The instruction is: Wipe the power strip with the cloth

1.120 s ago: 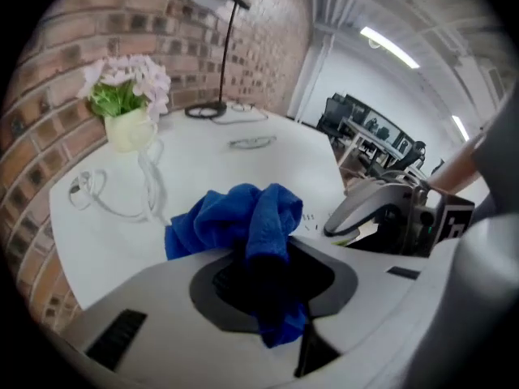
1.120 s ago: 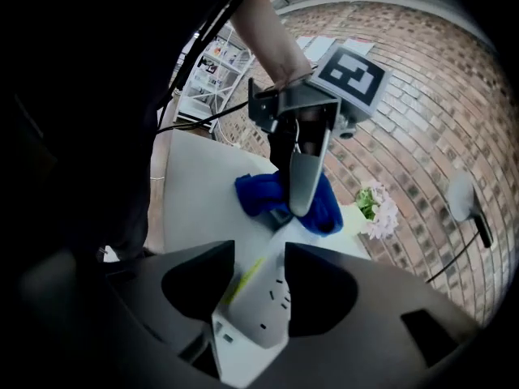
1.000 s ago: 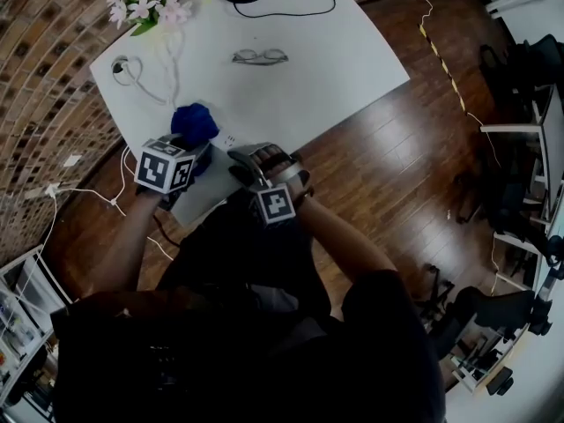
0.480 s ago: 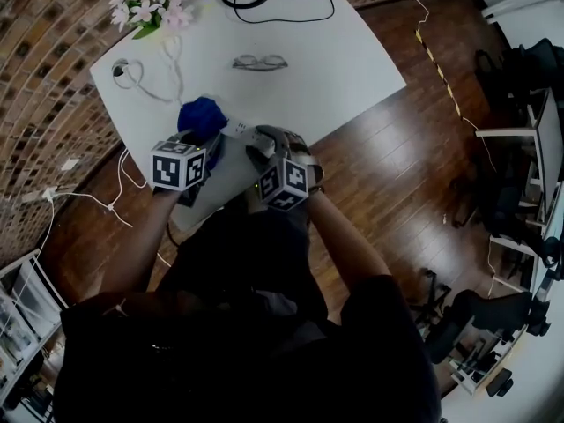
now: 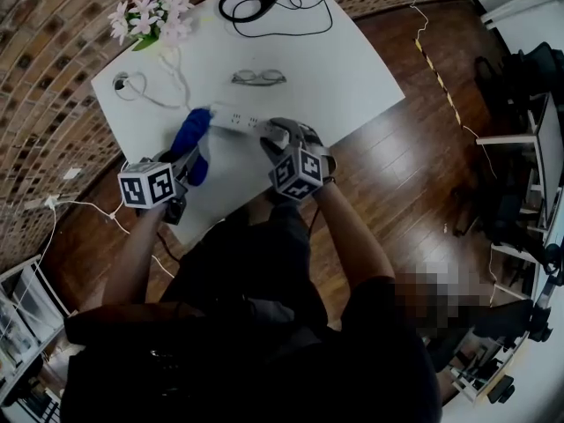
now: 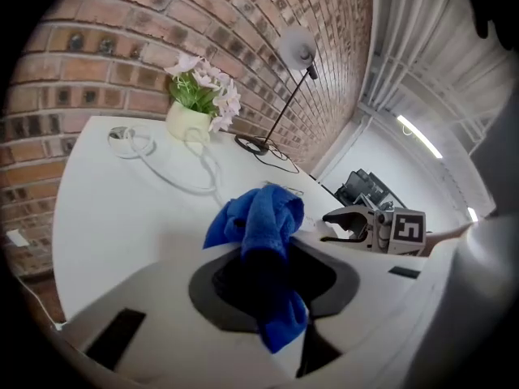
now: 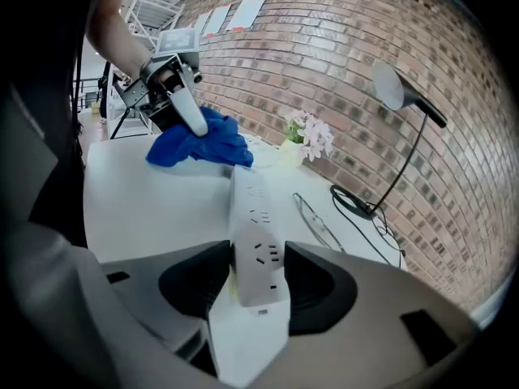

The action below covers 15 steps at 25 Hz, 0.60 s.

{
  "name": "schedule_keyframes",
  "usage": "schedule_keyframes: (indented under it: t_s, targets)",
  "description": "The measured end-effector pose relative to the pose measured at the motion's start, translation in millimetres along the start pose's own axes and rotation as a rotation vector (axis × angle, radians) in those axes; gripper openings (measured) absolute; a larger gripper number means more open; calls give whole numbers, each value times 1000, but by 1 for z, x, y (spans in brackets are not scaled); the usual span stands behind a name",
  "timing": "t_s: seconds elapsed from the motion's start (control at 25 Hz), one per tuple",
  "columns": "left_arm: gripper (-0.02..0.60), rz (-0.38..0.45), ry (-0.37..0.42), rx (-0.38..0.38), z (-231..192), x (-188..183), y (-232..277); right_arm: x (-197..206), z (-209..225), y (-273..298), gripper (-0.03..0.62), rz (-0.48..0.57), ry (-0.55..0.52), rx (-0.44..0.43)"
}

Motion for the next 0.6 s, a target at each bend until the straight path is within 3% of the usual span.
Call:
schedule_keyframes:
  t_s: [0.12,0.4,0.48,0.6]
  targets:
    - [117,9,-13,-34,-7,1,1,1,6,4,221,9,-1,16]
    - [117,3,-131,-42,-14,17,23,0,5,6,225,16,22,32]
    - [117,31,-105,-93,-22,16,22,-1,6,7,225,11,38,34]
    - [117,50,3,-208,-38,14,13,0,6,8,227,3,47,39]
Point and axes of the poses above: the fingertips, and each gripper's own axes: y forward along the fingers, z to its right, x out of its underside, the point moved 5 cm from there along -y, backward along the fingers, and after that the axes turned 3 degrees about x, right-handed, at the moved point
